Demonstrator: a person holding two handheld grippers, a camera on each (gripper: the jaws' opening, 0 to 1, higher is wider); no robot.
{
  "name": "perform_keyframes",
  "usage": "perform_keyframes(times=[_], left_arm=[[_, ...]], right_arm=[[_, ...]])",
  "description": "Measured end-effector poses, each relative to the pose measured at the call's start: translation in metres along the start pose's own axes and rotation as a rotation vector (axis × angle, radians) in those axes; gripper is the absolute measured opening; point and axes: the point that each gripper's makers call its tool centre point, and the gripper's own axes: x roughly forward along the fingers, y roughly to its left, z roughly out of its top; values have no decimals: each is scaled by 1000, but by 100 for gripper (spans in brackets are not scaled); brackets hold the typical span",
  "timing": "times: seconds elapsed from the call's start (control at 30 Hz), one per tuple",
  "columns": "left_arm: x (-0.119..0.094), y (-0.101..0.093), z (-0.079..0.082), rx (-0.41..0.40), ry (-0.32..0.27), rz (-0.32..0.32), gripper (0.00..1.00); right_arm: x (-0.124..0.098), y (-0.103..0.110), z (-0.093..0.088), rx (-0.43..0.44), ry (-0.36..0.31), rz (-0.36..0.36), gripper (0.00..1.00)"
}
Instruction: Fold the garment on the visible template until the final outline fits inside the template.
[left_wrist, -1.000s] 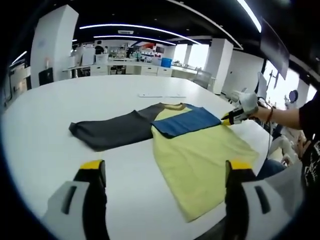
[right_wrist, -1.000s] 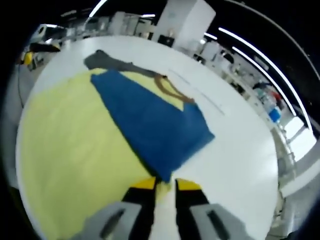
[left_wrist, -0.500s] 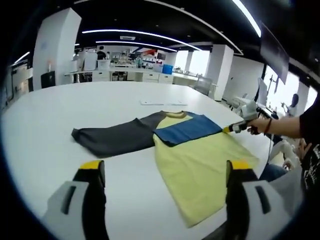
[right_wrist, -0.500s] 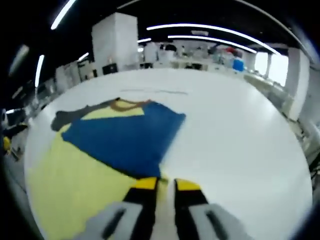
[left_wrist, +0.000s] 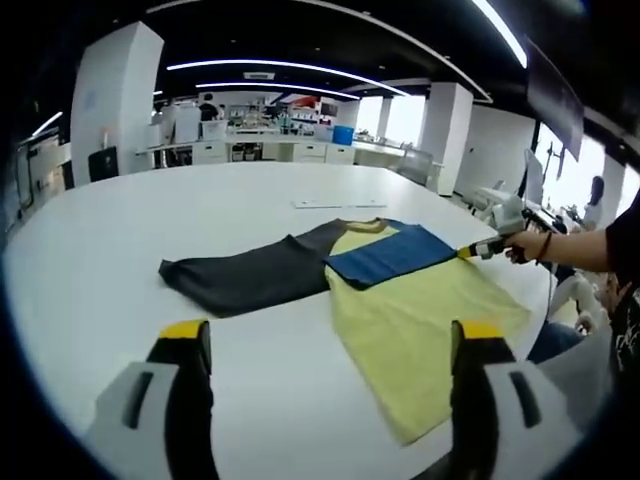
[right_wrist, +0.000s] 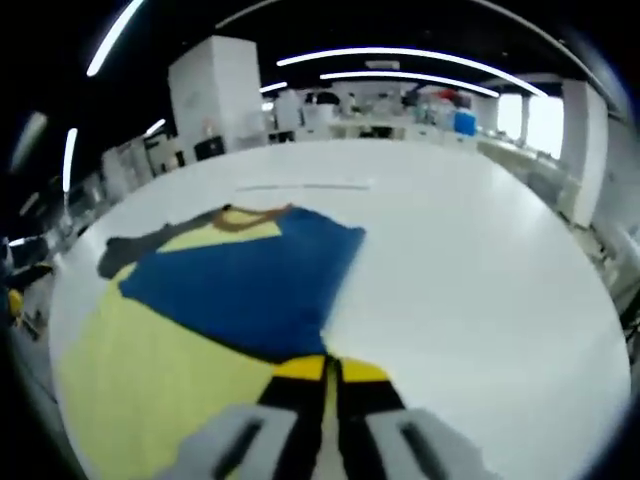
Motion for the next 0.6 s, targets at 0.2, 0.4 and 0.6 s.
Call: perform_keyframes(times=[0.2, 0.4, 0.6], left_arm=[[0, 11, 3, -2, 1, 24, 96], [2, 23, 7, 1, 8, 55, 95], [8, 41, 13, -34, -22, 78, 95]], right_arm=[[4, -11, 4, -9, -1, -7, 0], [1, -12, 4, 4, -1, -6, 8], [-12, -9, 16, -23, -50, 17, 40]])
